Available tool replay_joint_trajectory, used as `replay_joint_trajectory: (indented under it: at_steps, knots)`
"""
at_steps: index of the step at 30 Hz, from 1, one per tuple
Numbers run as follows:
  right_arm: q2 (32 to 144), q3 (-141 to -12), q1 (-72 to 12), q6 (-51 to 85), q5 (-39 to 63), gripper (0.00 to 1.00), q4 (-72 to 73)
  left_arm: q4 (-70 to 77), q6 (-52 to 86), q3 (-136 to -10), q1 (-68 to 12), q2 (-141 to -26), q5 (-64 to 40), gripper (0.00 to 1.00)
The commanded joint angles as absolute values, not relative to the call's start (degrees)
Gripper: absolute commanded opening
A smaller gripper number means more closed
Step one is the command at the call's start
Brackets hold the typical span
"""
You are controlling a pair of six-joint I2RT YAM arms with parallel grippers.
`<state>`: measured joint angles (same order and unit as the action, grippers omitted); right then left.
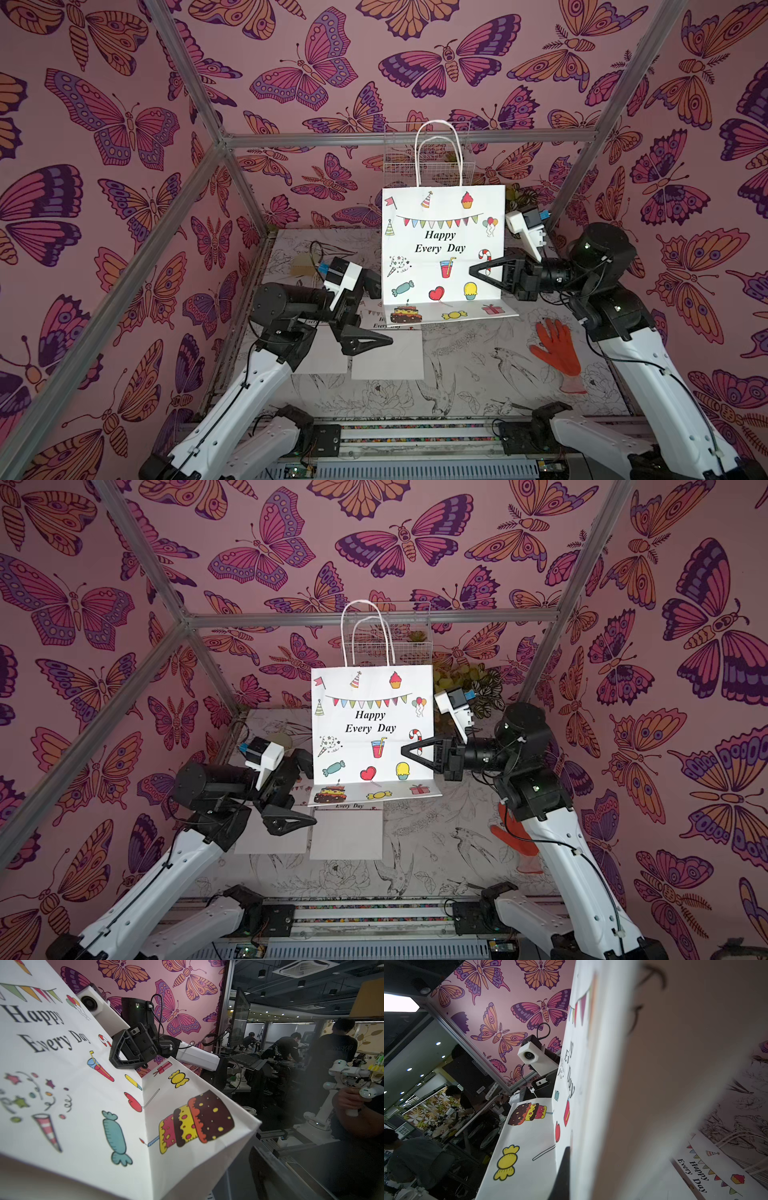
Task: Put away the paper bag
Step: Press the paper bag.
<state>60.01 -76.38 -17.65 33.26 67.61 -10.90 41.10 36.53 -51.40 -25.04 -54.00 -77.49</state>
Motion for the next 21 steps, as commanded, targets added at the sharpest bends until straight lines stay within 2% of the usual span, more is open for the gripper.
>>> replay_joint_trajectory:
  at_steps: [1,5,9,16,21]
  knots:
    - [60.7,-77.9,-17.3,34.0,66.6,0.00,-9.4,40.6,35.4,-51.8,-25.5,-54.0,-79.6,1.00]
    - [60.4,-76.8,-18.2,33.9,66.6,0.00,-9.7,29.0,29.1,-54.4,-25.5,-55.9,-75.4,0.94]
    - [59.5,-76.1,-18.7,32.8,66.5,0.00,-11.3,27.4,28.6,-55.4,-25.5,-57.6,-73.1,0.86]
    - [58.2,-74.5,-18.8,31.8,67.1,0.00,-12.9,23.1,25.9,-56.4,-25.4,-57.0,-69.6,0.61]
    - [57.8,-74.1,-20.1,29.1,67.9,0.00,-16.5,23.1,26.1,-56.9,-25.5,-57.4,-68.9,0.59]
